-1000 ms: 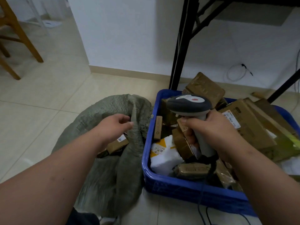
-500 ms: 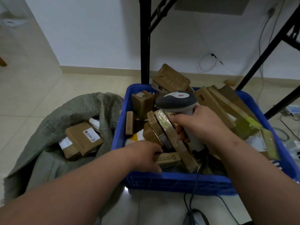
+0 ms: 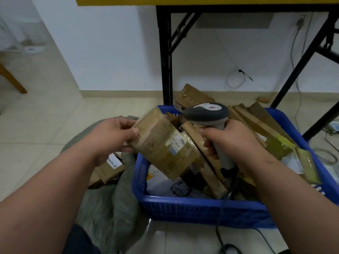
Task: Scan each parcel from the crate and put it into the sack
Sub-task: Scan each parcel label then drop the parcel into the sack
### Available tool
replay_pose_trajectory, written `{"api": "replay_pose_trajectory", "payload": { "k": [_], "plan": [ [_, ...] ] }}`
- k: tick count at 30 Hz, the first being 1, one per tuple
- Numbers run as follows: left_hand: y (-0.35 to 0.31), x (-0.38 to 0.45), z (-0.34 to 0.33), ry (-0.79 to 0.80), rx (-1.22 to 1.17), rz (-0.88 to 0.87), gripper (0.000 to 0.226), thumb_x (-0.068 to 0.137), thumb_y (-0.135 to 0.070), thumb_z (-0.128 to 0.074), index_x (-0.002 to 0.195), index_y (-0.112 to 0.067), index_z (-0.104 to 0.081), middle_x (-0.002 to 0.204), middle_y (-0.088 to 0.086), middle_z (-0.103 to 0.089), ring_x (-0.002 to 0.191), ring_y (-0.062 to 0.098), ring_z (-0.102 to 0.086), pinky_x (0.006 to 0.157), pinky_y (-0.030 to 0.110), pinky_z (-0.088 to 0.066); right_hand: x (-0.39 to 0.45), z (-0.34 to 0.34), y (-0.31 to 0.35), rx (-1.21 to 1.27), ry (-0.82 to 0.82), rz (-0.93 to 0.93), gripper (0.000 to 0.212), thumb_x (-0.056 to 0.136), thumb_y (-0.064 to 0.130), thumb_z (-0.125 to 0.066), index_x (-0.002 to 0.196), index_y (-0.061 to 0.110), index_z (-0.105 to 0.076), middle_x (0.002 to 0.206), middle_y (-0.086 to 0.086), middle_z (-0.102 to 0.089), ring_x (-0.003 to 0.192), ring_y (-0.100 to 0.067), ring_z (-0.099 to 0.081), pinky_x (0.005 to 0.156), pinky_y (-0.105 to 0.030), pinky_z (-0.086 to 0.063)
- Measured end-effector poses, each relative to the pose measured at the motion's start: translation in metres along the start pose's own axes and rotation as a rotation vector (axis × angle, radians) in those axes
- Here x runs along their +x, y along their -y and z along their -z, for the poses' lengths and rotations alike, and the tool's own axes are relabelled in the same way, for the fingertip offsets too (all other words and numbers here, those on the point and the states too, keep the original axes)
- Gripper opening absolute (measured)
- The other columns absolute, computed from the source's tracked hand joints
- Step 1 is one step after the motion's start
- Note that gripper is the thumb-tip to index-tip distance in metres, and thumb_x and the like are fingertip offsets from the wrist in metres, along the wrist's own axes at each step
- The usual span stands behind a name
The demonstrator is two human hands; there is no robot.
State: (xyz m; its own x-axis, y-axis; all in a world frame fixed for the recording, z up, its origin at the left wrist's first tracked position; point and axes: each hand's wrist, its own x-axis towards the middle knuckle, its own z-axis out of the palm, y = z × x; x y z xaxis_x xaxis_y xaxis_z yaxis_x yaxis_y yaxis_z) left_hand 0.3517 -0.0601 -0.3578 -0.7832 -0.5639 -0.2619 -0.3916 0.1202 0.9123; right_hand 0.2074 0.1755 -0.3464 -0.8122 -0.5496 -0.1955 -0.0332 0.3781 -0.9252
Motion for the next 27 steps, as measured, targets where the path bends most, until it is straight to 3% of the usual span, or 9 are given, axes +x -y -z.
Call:
{"api": "replay_pose_trajectory", "payload": {
  "k": [6, 11, 14, 18, 20, 24, 27],
  "plan": [
    [0.019, 0.000, 0.029, -0.126, -0.343, 0.128, 0.016, 0.100, -0.012, -0.051, 0.105, -0.010, -0.067, 0.089, 0.011, -0.069, 0.080, 0.022, -0.066, 0.050, 0.028, -0.057, -0.007, -0.010, 0.004, -0.043, 0.042, 0.013, 0.020, 0.082, 0.032, -0.074, 0.080, 0.013, -0.070, 0.065, -0.004, -0.072, 0.054, -0.016, -0.069, 0.046, -0.019, -0.049],
    [0.028, 0.007, 0.042, -0.130, -0.394, 0.103, 0.019, 0.101, -0.010, -0.048, 0.101, -0.012, -0.067, 0.080, 0.006, -0.074, 0.084, 0.023, -0.069, 0.060, 0.032, -0.062, -0.004, -0.024, 0.010, 0.032, 0.111, -0.030, 0.024, 0.083, 0.030, -0.073, 0.086, 0.007, -0.068, 0.064, -0.007, -0.071, 0.053, -0.019, -0.068, 0.046, -0.024, -0.050],
    [0.031, 0.009, 0.046, -0.124, -0.437, 0.091, 0.023, 0.102, -0.007, -0.046, 0.103, -0.015, -0.067, 0.089, 0.008, -0.073, 0.090, 0.024, -0.068, 0.063, 0.032, -0.062, -0.002, -0.033, 0.014, 0.157, 0.110, -0.042, 0.025, 0.083, 0.026, -0.072, 0.082, 0.002, -0.066, 0.060, -0.012, -0.068, 0.048, -0.019, -0.062, 0.043, -0.025, -0.047],
    [0.032, 0.009, 0.054, -0.121, -0.467, 0.063, 0.025, 0.102, -0.004, -0.042, 0.106, -0.014, -0.065, 0.092, 0.008, -0.073, 0.092, 0.024, -0.068, 0.064, 0.031, -0.061, 0.004, -0.045, 0.017, 0.288, 0.113, -0.056, 0.021, 0.085, 0.021, -0.070, 0.093, 0.003, -0.063, 0.063, -0.014, -0.066, 0.048, -0.020, -0.061, 0.042, -0.027, -0.047],
    [0.032, 0.006, 0.056, -0.114, -0.470, 0.036, 0.026, 0.102, -0.002, -0.042, 0.112, -0.012, -0.063, 0.094, 0.008, -0.074, 0.091, 0.023, -0.071, 0.066, 0.030, -0.061, 0.007, -0.049, 0.017, 0.351, 0.082, -0.060, 0.021, 0.087, 0.022, -0.069, 0.094, 0.003, -0.063, 0.063, -0.011, -0.066, 0.049, -0.019, -0.062, 0.042, -0.027, -0.048],
    [0.027, -0.002, 0.059, -0.082, -0.465, -0.070, 0.031, 0.101, 0.001, -0.042, 0.125, -0.011, -0.058, 0.121, 0.015, -0.066, 0.106, 0.027, -0.068, 0.079, 0.033, -0.061, 0.016, -0.055, 0.016, 0.533, -0.043, -0.119, 0.021, 0.087, 0.026, -0.070, 0.091, 0.006, -0.065, 0.063, -0.010, -0.069, 0.054, -0.020, -0.067, 0.043, -0.027, -0.051],
    [0.023, -0.010, 0.058, -0.059, -0.406, -0.177, 0.034, 0.099, 0.003, -0.044, 0.122, -0.018, -0.059, 0.122, 0.013, -0.064, 0.109, 0.028, -0.067, 0.088, 0.038, -0.056, 0.022, -0.055, 0.014, 0.637, -0.106, -0.206, 0.025, 0.087, 0.031, -0.070, 0.093, 0.007, -0.065, 0.070, -0.012, -0.074, 0.059, -0.022, -0.072, 0.045, -0.026, -0.053]
  ]
}}
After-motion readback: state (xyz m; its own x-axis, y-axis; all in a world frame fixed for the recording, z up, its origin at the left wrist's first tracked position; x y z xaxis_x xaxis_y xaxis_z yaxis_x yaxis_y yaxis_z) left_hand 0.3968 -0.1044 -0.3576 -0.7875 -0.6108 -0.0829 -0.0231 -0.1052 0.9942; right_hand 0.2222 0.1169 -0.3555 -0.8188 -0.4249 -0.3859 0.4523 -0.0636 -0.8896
